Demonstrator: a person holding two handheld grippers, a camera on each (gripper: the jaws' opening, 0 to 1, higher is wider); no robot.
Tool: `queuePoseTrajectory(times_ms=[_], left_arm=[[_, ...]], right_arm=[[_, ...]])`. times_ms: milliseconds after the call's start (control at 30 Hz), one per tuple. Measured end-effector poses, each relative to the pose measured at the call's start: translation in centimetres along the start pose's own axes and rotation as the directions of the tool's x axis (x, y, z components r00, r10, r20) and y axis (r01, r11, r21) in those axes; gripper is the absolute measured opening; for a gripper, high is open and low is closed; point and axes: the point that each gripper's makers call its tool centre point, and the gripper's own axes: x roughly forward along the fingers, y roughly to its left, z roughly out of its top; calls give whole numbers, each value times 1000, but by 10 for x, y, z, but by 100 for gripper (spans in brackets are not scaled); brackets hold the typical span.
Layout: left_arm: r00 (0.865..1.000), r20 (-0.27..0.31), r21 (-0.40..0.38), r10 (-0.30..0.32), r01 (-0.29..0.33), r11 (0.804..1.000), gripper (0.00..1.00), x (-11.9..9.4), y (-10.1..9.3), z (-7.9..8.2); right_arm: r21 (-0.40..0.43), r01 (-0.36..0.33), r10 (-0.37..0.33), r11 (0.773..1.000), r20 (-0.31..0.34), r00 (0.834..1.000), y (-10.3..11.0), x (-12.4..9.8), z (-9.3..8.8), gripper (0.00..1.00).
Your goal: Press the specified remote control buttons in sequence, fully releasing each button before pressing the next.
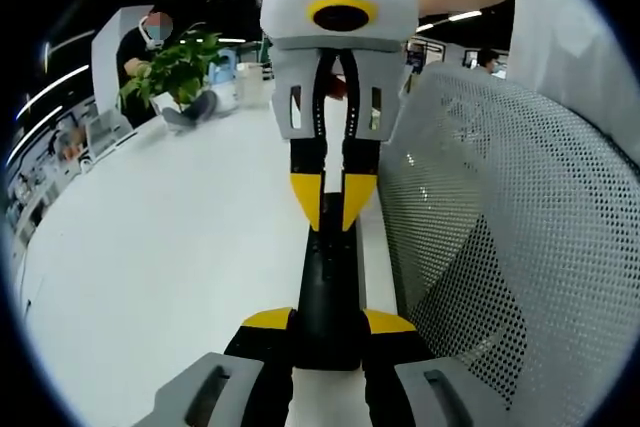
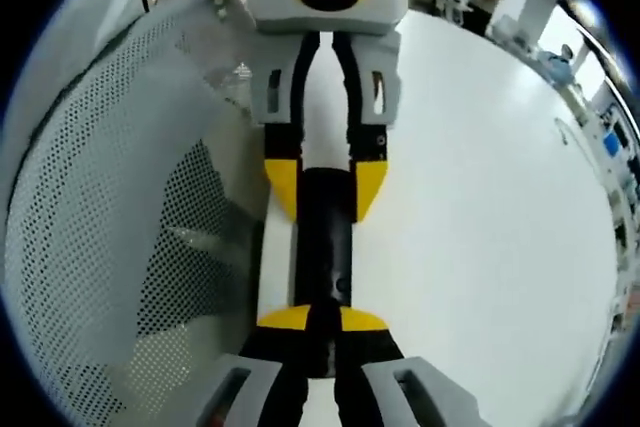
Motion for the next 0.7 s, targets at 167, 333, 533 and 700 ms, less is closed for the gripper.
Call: queuePoseTrajectory(times_ms=[167, 333, 533, 700], left_arm=[[1000, -1, -1, 0, 0, 1000, 25, 0, 1, 0], [1000, -2, 0, 1, -1, 1000, 25, 1, 2, 1], [1000, -6, 1, 4, -4, 1000, 25, 2, 3, 1], [1000, -4, 0, 4, -4, 1000, 25, 2, 3, 1]], right_arm=[[86, -31, 36, 996, -54, 998, -2, 0, -2, 4], [99, -9, 11, 995, -14, 1000, -3, -1, -3, 5], [56, 105, -111, 993, 122, 986, -2, -3, -2, 5], [-66, 203, -189, 977, 178, 966, 2, -2, -1, 2]])
